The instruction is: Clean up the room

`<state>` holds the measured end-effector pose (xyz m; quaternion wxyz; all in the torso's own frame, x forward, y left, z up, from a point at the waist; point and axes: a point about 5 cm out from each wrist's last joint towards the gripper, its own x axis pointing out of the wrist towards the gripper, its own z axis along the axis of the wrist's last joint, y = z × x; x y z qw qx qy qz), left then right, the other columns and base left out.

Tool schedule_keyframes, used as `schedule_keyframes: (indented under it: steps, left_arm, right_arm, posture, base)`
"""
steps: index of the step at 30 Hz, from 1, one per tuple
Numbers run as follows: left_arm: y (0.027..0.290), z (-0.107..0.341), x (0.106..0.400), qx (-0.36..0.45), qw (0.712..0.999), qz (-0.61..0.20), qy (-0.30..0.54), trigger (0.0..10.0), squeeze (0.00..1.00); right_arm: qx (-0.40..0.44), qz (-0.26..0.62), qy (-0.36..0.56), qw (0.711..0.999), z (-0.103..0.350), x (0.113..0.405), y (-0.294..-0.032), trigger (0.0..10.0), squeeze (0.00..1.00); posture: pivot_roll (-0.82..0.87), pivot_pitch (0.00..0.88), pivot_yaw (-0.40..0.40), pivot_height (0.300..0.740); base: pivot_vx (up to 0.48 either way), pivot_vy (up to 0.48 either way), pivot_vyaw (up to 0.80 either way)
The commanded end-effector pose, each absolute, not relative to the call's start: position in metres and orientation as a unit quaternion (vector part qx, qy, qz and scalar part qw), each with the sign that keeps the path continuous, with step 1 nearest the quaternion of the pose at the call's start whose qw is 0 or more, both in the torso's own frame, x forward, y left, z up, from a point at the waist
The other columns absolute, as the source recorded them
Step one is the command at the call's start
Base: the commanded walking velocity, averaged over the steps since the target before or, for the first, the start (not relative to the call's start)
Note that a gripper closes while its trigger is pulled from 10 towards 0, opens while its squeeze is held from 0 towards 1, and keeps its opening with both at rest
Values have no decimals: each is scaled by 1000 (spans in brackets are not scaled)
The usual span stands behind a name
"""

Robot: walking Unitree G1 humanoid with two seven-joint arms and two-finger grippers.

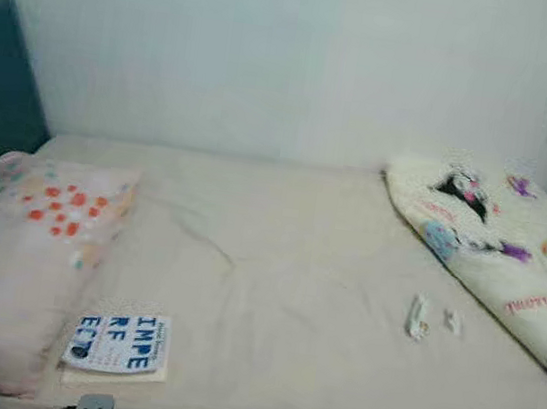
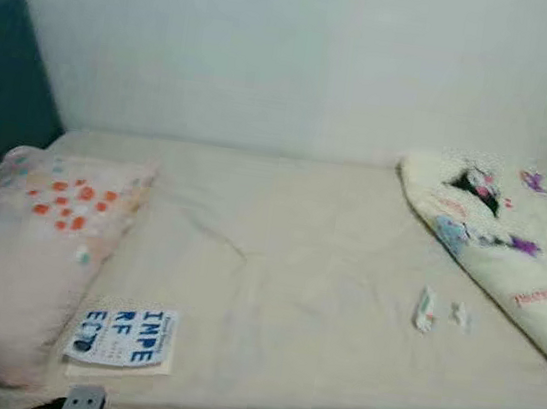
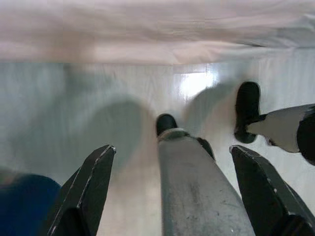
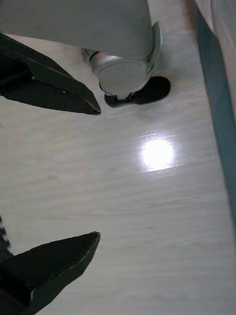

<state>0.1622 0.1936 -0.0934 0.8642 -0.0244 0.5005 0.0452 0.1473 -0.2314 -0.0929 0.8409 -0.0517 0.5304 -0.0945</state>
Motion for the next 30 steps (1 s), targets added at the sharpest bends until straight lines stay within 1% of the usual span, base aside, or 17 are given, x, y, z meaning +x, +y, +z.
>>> schedule_keyframes:
  steps: [1,7,8,17,21,30]
  left_arm:
    - [196,-93,163,-6,865,39,500,10000,0]
    - [198,-93,161,5,861,35,507,10000,0]
    - [198,-94,161,8,860,36,509,10000,0]
    - [199,-95,158,4,857,44,513,10000,0]
    - [200,-92,163,1,861,46,507,10000,0]
    - [200,-92,164,-1,861,47,506,10000,0]
  right_arm:
    - [-49,-93,521,847,-91,152,-230,10000,0]
    - [-44,-94,516,850,-91,154,-228,10000,0]
    - [-44,-94,516,850,-91,154,-228,10000,0]
    - [-41,-95,505,857,-88,160,-227,10000,0]
    - [-44,-92,500,860,-87,164,-227,10000,0]
    - [-44,-91,502,859,-88,163,-225,10000,0]
  posture:
    - [-52,64,-26,740]
    - [-54,70,-22,740]
    - [-55,71,-21,740]
    - [-56,77,-19,740]
    - [-54,75,-19,740]
    - [-55,78,-16,740]
  base:
    - [0,0,-800]
    - [0,0,-77]
    - [0,-337,0]
    - [0,-451,0]
    - [0,-458,0]
    - [0,-460,0]
